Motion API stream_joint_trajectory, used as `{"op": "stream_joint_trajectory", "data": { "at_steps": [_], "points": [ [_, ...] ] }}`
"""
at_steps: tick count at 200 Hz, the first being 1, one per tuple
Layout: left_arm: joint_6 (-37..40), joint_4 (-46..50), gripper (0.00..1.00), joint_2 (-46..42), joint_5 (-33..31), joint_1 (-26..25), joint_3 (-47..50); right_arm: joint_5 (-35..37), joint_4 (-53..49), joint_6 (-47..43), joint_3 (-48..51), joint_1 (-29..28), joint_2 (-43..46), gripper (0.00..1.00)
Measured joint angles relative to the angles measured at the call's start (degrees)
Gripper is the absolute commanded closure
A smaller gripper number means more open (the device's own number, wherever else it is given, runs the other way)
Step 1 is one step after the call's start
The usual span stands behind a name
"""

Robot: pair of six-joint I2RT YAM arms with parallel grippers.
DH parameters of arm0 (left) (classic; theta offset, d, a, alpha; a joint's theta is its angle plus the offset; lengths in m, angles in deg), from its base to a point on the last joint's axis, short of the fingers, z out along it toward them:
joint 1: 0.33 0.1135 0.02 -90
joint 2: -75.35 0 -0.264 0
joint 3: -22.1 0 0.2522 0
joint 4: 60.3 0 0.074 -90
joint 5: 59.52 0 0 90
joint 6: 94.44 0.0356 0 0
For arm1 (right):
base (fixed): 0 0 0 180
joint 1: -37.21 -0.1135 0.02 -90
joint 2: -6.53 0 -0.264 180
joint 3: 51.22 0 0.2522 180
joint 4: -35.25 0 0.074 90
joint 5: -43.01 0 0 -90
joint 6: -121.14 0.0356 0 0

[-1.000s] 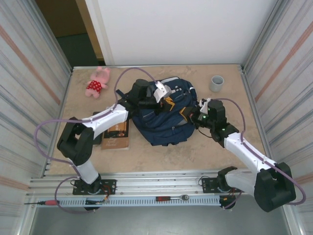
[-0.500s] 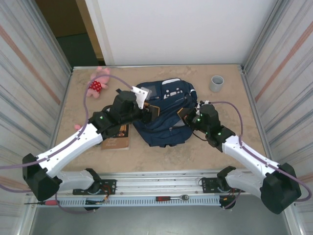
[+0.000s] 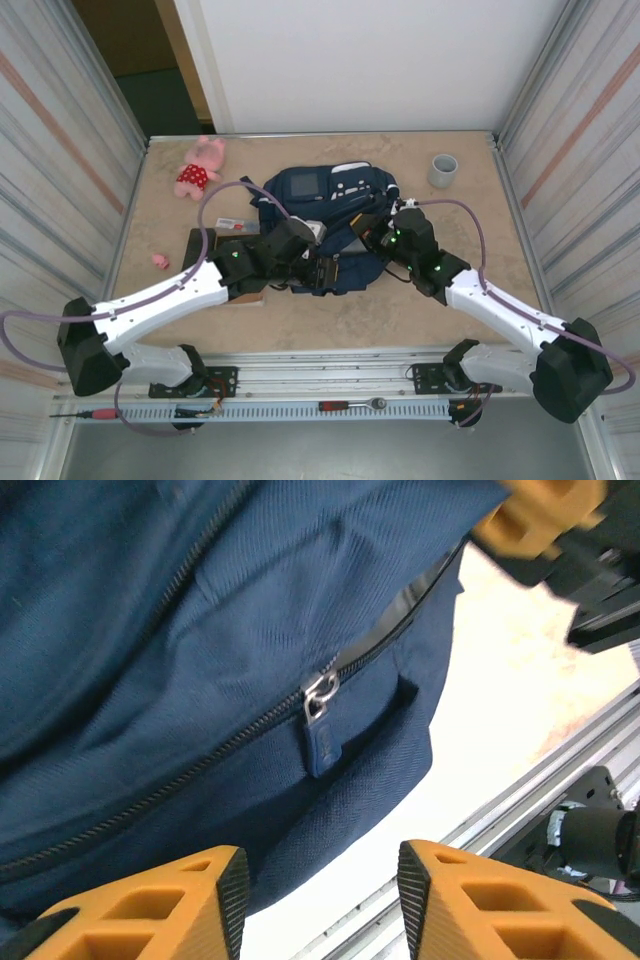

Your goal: Pack the student bag

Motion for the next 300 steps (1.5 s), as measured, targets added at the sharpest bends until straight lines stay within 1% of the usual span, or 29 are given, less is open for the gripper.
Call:
{"op": "stream_joint_trajectory", "data": {
  "at_steps": [37, 99, 142, 158, 166, 199, 215, 232, 247, 264, 283, 300],
  "points": [
    [-1.9, 1.27, 0.57, 1.51, -1.79, -0.46, -0.33, 1.11, -0.76, -0.5, -1.81, -1.66, -0.76, 1.0],
    [-5.27, 1.62, 0.59, 3.26, -7.3, -0.46, -2.49, 2.62, -1.31, -0.63, -3.23, -4.15, -2.16, 1.0],
    [-7.23, 2.89, 0.63, 5.16, -10.58, -0.46, -3.17, 3.02, -1.68, -0.94, -4.15, -5.29, -2.62, 1.0],
    [-7.91, 3.63, 0.67, 6.16, -11.47, -0.46, -3.61, 3.32, -1.86, -1.16, -4.42, -5.86, -2.8, 1.0],
    [-8.11, 3.98, 0.71, 6.6, -11.78, -0.46, -3.8, 3.52, -2.19, -1.49, -4.7, -6.16, -2.97, 1.0],
    [-9.07, 4.87, 0.99, 7.98, -12.5, -0.46, -4.24, 4.09, -3.23, -2.29, -5.62, -6.78, -3.43, 1.0],
    [-9.03, 5.07, 1.0, 8.02, -12.59, -0.5, -4.31, 4.11, -4.37, -3.1, -5.88, -6.84, -3.43, 1.0],
    [-9.18, 5.2, 1.0, 7.89, -11.39, -0.17, -4.28, 4.07, -5.38, -4.07, -5.92, -6.67, -3.43, 1.0],
    [-9.9, 4.04, 1.0, 7.1, -8.48, 1.18, -3.58, 4.0, -5.9, -5.38, -5.92, -6.54, -3.43, 1.0],
    [-11.37, 0.96, 1.0, 4.63, -4.55, 3.54, -0.52, 3.56, -6.25, -6.88, -5.92, -6.49, -3.43, 1.0],
    [-12.37, -2.05, 1.0, 1.97, -0.13, 5.75, 2.67, 1.57, -6.71, -8.63, -5.92, -5.75, -3.43, 1.0],
    [-12.2, -3.8, 1.0, 1.29, 3.54, 7.08, 3.76, -1.22, -7.3, -10.27, -5.92, -4.11, -3.5, 1.0]
  ]
}}
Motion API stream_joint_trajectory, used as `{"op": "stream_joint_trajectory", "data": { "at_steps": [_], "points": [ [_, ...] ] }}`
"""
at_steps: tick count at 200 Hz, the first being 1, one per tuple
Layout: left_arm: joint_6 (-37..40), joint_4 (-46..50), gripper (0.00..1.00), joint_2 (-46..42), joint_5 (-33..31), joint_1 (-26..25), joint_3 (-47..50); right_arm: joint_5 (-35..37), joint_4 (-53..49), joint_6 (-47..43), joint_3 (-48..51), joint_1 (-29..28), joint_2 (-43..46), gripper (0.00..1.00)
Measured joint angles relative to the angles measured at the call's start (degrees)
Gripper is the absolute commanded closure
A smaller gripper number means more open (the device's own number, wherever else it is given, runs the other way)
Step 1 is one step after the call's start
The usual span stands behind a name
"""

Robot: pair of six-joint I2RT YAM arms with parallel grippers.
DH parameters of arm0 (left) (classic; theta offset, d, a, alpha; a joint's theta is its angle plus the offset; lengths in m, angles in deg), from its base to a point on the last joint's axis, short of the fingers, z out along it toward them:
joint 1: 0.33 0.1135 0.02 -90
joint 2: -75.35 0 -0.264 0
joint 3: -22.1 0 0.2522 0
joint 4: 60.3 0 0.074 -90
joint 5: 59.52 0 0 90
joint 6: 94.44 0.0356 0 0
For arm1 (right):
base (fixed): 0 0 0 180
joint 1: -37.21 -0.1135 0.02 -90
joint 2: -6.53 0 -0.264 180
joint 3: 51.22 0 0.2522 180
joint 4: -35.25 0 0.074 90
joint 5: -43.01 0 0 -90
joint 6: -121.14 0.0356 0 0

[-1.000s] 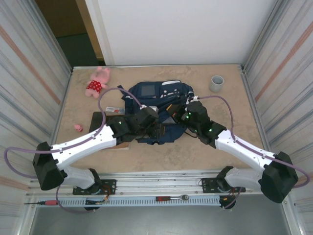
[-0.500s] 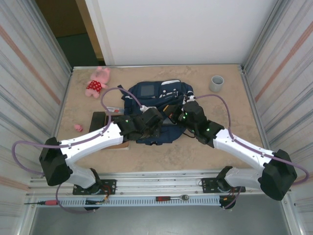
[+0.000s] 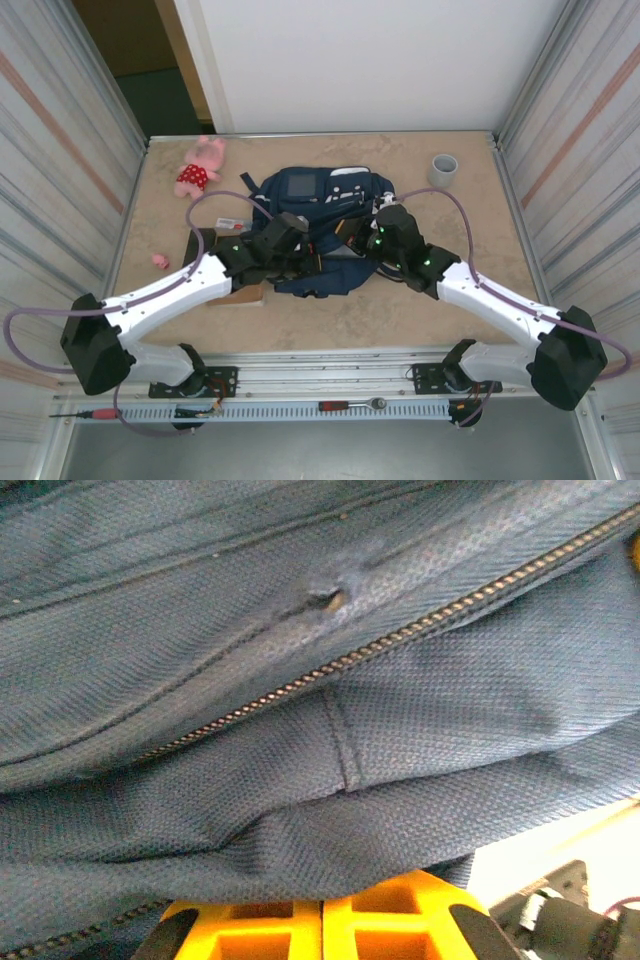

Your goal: Pack the student bag

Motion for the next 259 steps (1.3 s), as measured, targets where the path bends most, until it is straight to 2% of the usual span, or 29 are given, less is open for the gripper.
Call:
{"op": "stream_joint_trajectory", "data": {
  "at_steps": [31, 59, 90, 113, 135, 169, 189, 202, 220, 259],
  "points": [
    [0.68, -3.02, 1.0, 0.11, 7.67, 3.04, 1.2, -7.28, -0.5, -4.52, -0.13, 4.48, -1.75, 1.0],
    [0.76, -3.85, 1.0, 0.33, 12.9, 5.38, 1.31, -11.13, -1.92, -9.6, -1.07, 6.12, -3.21, 1.0],
    [6.69, -2.19, 1.0, 1.22, 16.52, 5.73, 0.61, -15.54, -3.85, -12.48, -1.51, 9.03, -3.23, 1.0],
    [15.61, 2.49, 1.0, 2.47, 15.74, 5.73, -1.64, -19.65, -5.27, -13.2, -1.6, 12.26, -3.23, 1.0],
    [24.09, 7.15, 1.0, 2.62, 12.13, 5.73, -3.02, -23.52, -6.56, -13.55, -1.6, 15.93, -3.08, 1.0],
    [31.93, 9.86, 1.0, 2.36, 7.17, 5.9, -2.62, -28.98, -8.46, -13.4, -1.62, 22.62, -1.68, 1.0],
    [32.13, 7.34, 1.0, 1.73, 8.09, 6.14, -1.05, -28.06, -9.29, -10.67, -1.51, 23.47, -0.55, 0.64],
    [30.58, 4.28, 1.0, 1.51, 8.92, 5.7, 0.37, -25.44, -7.52, -7.45, -0.22, 22.34, 1.07, 0.5],
    [28.15, 0.44, 1.0, 1.51, 8.98, 4.39, 1.73, -19.61, -4.76, -2.78, 3.61, 17.73, 4.33, 0.44],
    [25.31, -4.79, 1.0, 1.79, 9.25, 2.71, 1.84, -5.92, -4.66, 5.42, 7.78, 6.32, 8.28, 0.41]
  ]
}}
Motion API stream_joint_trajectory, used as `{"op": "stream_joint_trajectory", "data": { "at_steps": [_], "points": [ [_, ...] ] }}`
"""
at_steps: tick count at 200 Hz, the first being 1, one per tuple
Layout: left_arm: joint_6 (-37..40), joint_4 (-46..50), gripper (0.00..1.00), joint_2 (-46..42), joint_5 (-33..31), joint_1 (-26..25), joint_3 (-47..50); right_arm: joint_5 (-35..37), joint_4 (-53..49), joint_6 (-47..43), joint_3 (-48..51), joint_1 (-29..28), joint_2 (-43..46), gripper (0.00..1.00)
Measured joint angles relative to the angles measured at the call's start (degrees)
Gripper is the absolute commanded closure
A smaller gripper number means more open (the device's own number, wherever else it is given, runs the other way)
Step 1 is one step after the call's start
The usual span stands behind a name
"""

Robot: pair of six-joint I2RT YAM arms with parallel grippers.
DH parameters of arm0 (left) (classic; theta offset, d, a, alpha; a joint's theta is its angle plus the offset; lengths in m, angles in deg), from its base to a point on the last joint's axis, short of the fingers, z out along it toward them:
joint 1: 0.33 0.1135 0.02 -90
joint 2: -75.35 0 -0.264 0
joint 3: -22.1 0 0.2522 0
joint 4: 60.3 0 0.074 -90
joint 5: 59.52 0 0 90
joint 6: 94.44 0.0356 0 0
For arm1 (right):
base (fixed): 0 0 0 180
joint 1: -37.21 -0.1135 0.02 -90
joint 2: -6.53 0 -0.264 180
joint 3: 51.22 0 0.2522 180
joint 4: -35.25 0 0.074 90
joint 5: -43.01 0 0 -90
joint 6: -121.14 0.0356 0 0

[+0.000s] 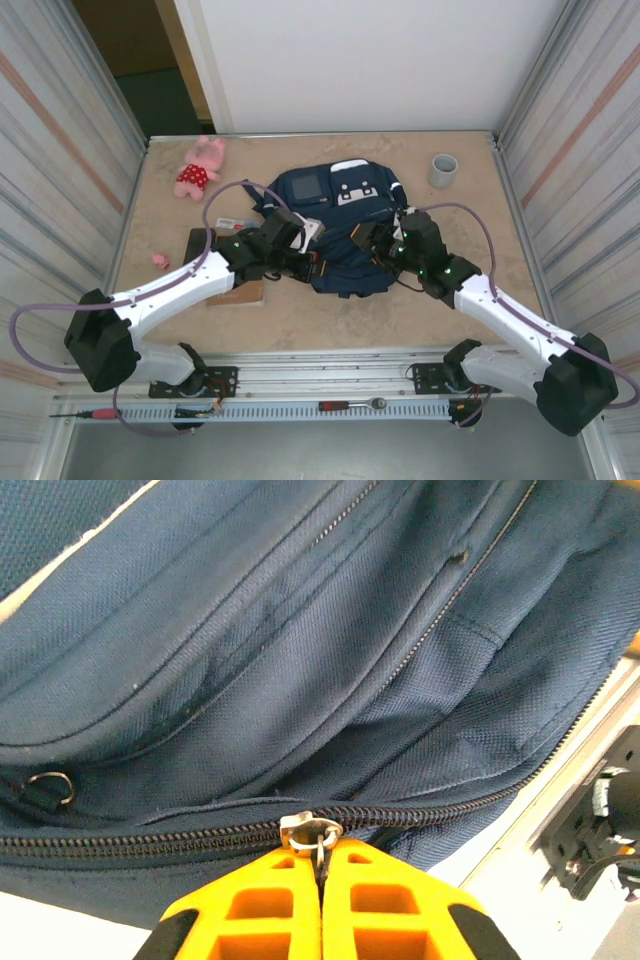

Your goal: Pack the student bag

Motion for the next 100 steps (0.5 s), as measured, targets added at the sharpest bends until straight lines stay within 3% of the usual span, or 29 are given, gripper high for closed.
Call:
{"op": "stream_joint_trajectory", "data": {
  "at_steps": [12, 18, 41, 66, 100],
  "points": [
    [-0.17, -1.11, 1.0, 0.07, 0.63, -0.02, 0.0, 2.64, 0.22, 1.62, 0.9, -1.49, 0.61, 0.43],
    [-0.17, -1.38, 1.0, 0.09, 0.87, -0.02, 0.0, 3.67, 0.24, 2.1, 1.11, -1.79, 0.59, 0.49],
    [-0.15, -1.68, 1.0, 0.13, 1.18, -0.02, 0.0, 5.62, 0.07, 3.06, 1.14, -1.92, -0.22, 0.86],
    [0.42, -1.05, 1.0, 0.11, 0.11, 0.28, 0.02, 0.68, -2.01, -0.09, -0.87, 1.66, -1.92, 0.95],
    [1.86, -1.33, 1.0, -1.88, -2.82, 3.08, 3.13, -11.98, -10.38, -8.2, -9.73, 13.51, -4.04, 0.97]
  ]
}}
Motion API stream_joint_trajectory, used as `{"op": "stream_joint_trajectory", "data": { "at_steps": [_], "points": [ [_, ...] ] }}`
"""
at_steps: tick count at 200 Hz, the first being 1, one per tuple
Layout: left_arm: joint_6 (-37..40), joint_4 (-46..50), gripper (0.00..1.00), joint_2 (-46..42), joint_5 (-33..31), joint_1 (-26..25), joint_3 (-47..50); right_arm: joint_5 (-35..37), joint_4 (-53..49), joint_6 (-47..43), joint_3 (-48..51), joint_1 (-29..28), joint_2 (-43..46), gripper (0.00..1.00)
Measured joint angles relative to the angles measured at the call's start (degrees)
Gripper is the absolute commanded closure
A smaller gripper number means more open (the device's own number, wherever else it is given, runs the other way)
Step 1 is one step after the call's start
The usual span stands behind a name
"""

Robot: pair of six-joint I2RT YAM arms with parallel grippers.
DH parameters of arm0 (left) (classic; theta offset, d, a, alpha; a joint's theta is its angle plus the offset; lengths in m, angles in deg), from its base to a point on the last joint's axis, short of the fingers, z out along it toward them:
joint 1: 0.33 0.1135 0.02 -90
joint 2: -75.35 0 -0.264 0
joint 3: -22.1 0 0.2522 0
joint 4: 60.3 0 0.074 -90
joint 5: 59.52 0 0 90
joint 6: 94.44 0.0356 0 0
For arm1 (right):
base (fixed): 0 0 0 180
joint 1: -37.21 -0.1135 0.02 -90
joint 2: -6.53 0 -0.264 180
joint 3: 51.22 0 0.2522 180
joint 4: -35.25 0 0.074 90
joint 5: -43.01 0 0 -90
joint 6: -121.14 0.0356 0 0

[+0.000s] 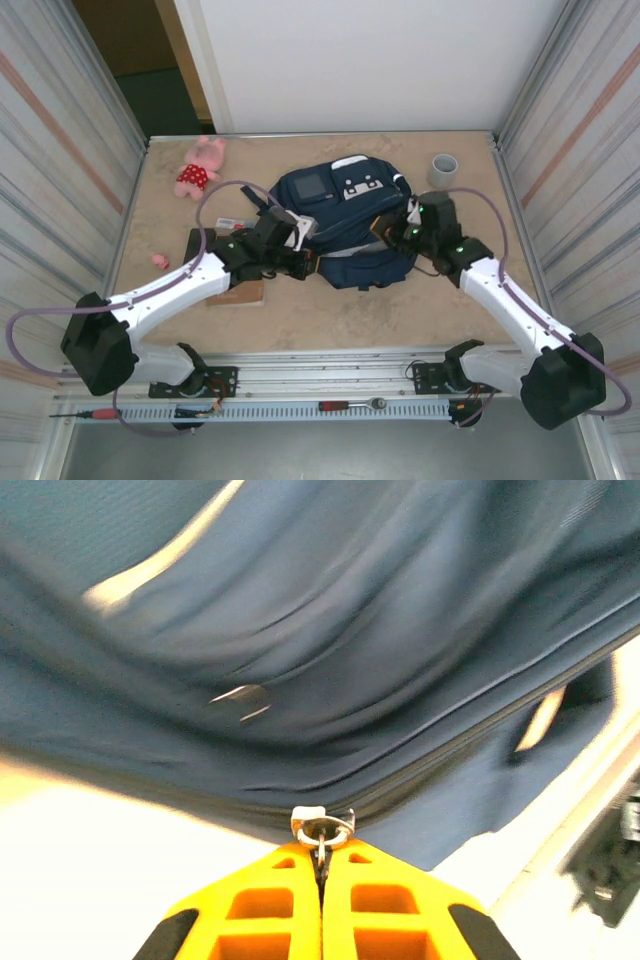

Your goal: Pack the student bag

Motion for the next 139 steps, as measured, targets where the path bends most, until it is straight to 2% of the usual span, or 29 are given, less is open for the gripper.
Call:
{"op": "stream_joint_trajectory", "data": {
  "at_steps": [13, 21, 27, 37, 44, 53, 70, 86, 117, 126, 139],
  "points": [
    [0.7, -0.24, 1.0, -1.05, -1.11, 0.92, 1.66, -4.04, -3.02, -2.97, -3.56, 3.37, -0.22, 0.93],
    [1.14, -0.35, 1.0, -1.55, -1.57, 1.16, 2.34, -6.45, -4.17, -4.37, -5.16, 4.83, -0.35, 0.86],
    [1.46, -0.31, 1.0, -1.84, -1.64, 1.22, 2.62, -7.93, -4.72, -4.83, -5.99, 5.49, -0.5, 0.72],
    [1.68, -0.33, 1.0, -1.99, -1.6, 1.22, 2.75, -9.29, -4.79, -5.31, -6.45, 5.66, -0.87, 0.56],
    [1.77, -0.42, 1.0, -1.97, -1.49, 1.22, 2.75, -9.46, -4.63, -4.81, -6.4, 5.2, -1.18, 0.49],
    [1.88, -0.85, 1.0, -1.86, -1.09, 1.4, 2.75, -8.24, -4.2, -4.28, -5.92, 3.21, -1.55, 0.44],
    [1.86, -2.12, 1.0, -1.07, -0.42, 1.66, 2.75, -3.98, -2.36, -2.01, -3.82, -2.67, -1.64, 0.42],
    [1.84, -2.71, 1.0, -0.11, 0.17, 1.77, 2.75, 1.44, -0.24, 0.76, -1.33, -8.13, -1.6, 0.47],
    [1.86, -2.69, 1.0, 0.52, 1.01, 1.75, 2.75, 9.22, -0.24, 3.96, 0.15, -12.22, -1.77, 0.93],
    [1.86, -2.75, 1.0, 0.52, 0.92, 1.77, 2.75, 10.14, -0.35, 3.58, 0.15, -12.13, -1.77, 0.98],
    [1.88, -2.58, 1.0, 0.52, 0.63, 1.95, 2.75, 10.27, -0.96, 3.21, 0.04, -11.63, -1.75, 1.0]
  ]
}}
